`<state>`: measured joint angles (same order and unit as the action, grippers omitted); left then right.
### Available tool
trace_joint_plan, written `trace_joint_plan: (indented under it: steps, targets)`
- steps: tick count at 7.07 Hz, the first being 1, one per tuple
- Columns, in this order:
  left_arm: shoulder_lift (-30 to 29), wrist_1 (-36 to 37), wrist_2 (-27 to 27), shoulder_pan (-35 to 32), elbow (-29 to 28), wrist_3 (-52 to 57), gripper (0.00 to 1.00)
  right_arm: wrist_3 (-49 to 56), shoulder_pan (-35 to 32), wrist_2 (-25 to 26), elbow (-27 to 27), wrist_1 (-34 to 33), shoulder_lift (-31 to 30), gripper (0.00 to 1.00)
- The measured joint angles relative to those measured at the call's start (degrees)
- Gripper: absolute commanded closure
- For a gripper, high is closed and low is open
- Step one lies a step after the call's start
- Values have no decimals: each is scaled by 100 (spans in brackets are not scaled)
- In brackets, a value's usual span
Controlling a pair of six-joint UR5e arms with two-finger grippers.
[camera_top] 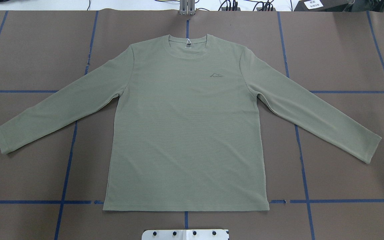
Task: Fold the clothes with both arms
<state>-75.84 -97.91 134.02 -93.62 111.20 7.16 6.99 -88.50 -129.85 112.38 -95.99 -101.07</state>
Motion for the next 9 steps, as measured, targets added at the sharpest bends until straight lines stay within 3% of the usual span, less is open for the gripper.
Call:
trace_joint_plan:
  steps: [2,4,5,7,9]
  targets:
    - [-78,-651,42,-6,-64,-57,0,-19,-5,-23,92,186,391,0]
    - [-114,-1698,53,-13,-368,-72,0,-77,12,-486,26,583,282,0]
    - [-98,-1985,54,-18,-451,-74,0,-476,109,-645,-24,1225,28,0]
    - [-70,-2144,76,-32,-468,-74,0,-2129,567,-635,-445,3343,-499,4]
    - [-43,-2160,163,-43,-452,-66,0,-4110,1614,133,-1194,5505,-613,18]
